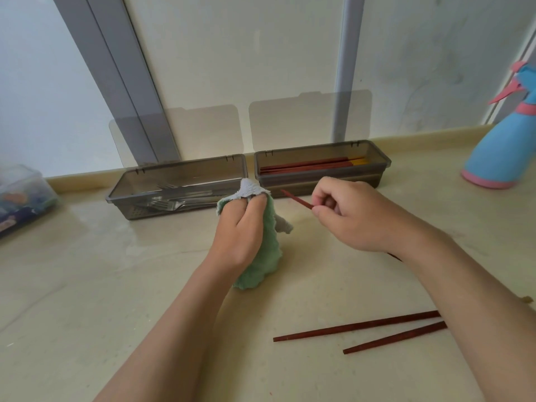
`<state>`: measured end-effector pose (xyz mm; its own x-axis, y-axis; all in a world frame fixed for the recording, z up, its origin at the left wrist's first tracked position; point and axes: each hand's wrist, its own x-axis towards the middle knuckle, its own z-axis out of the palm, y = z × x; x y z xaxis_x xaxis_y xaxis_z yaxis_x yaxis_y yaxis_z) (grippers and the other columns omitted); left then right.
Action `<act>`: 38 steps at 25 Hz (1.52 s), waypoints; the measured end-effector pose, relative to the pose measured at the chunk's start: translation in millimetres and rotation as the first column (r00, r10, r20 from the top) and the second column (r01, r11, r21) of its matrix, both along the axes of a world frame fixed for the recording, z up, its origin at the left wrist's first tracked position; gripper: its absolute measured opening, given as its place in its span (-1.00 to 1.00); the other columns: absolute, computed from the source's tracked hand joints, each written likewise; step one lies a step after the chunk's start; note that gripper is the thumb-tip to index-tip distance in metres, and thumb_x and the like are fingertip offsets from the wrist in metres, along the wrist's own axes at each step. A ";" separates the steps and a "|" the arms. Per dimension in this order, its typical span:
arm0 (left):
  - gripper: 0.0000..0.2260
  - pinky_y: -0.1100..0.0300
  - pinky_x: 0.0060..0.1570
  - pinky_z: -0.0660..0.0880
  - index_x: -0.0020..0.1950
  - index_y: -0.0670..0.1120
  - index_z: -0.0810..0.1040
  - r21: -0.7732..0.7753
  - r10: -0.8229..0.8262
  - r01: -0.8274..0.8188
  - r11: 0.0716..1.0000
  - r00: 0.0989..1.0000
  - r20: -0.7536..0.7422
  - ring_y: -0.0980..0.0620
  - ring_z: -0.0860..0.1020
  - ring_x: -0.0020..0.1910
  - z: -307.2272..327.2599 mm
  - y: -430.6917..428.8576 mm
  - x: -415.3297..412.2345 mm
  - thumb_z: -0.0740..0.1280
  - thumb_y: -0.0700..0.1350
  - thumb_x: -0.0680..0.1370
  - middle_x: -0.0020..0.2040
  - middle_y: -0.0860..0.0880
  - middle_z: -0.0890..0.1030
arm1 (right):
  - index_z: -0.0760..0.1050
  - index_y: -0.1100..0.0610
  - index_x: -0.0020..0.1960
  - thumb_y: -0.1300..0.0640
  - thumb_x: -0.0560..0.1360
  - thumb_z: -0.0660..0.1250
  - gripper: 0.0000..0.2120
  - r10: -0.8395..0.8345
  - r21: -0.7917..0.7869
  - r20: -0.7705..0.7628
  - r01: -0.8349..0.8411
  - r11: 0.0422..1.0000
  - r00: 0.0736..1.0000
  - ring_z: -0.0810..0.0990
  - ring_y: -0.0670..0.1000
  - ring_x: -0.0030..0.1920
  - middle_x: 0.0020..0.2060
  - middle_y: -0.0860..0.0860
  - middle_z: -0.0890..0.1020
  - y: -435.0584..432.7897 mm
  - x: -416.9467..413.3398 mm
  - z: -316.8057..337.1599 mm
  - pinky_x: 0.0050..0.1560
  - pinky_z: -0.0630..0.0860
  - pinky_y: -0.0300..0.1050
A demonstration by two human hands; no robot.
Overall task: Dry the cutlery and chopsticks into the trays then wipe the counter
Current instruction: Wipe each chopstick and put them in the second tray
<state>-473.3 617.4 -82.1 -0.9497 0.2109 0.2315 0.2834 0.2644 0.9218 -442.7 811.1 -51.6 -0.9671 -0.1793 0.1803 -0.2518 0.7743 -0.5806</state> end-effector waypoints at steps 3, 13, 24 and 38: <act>-0.58 0.37 -0.32 0.43 -0.31 -0.21 0.54 0.034 -0.014 0.015 0.999 1.000 -0.027 0.21 0.52 -0.37 -0.2 4.2 2.8 0.09 -0.16 0.70 -0.39 0.10 0.58 | 0.46 0.01 -0.05 0.12 0.63 0.28 -0.92 0.090 -0.036 -0.059 -0.093 0.995 0.994 0.50 0.00 -0.31 -0.30 -0.04 0.55 -11.5 0.5 -9.7 -0.26 0.47 -0.01; -0.52 0.14 -0.25 0.53 -0.27 -0.18 0.67 0.234 0.121 -0.139 0.962 0.989 0.089 -0.01 0.61 -0.32 6.0 4.4 -0.3 0.07 -0.09 0.68 -0.32 -0.14 0.67 | 0.55 -0.01 0.09 0.10 0.61 0.34 -0.93 0.156 -0.067 -0.075 -0.161 0.985 0.985 0.54 -0.12 -0.22 -0.18 -0.12 0.59 -18.8 -1.6 -18.1 -0.21 0.50 -0.24; -0.55 0.21 -0.41 0.29 -0.41 -0.04 0.27 0.154 0.281 -0.269 0.951 0.958 -0.058 0.17 0.30 -0.50 0.4 16.7 2.6 0.08 -0.12 0.71 -0.54 0.15 0.33 | 0.50 -0.03 -0.19 0.19 0.64 0.26 -0.75 0.213 -0.143 0.002 -0.210 0.967 0.977 0.51 -0.08 -0.38 -0.41 -0.10 0.55 -37.5 4.2 -17.9 -0.28 0.51 -0.01; -0.56 0.17 -0.34 0.38 -0.38 -0.15 0.31 0.015 0.081 -0.080 0.997 0.990 -0.112 0.05 0.37 -0.43 -6.1 11.6 -6.7 0.10 -0.11 0.71 -0.47 -0.05 0.37 | 0.64 0.14 -0.09 0.12 0.62 0.33 -0.82 0.184 -0.232 0.109 -0.155 0.960 0.977 0.67 -0.01 -0.32 -0.34 0.02 0.68 -24.9 -3.3 -18.1 -0.30 0.62 -0.10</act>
<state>-480.0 629.0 -88.3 -0.9314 0.1318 0.3393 0.3634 0.2810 0.8883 -446.0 786.2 -69.7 -0.9435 -0.3126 0.1101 -0.2802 0.5751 -0.7686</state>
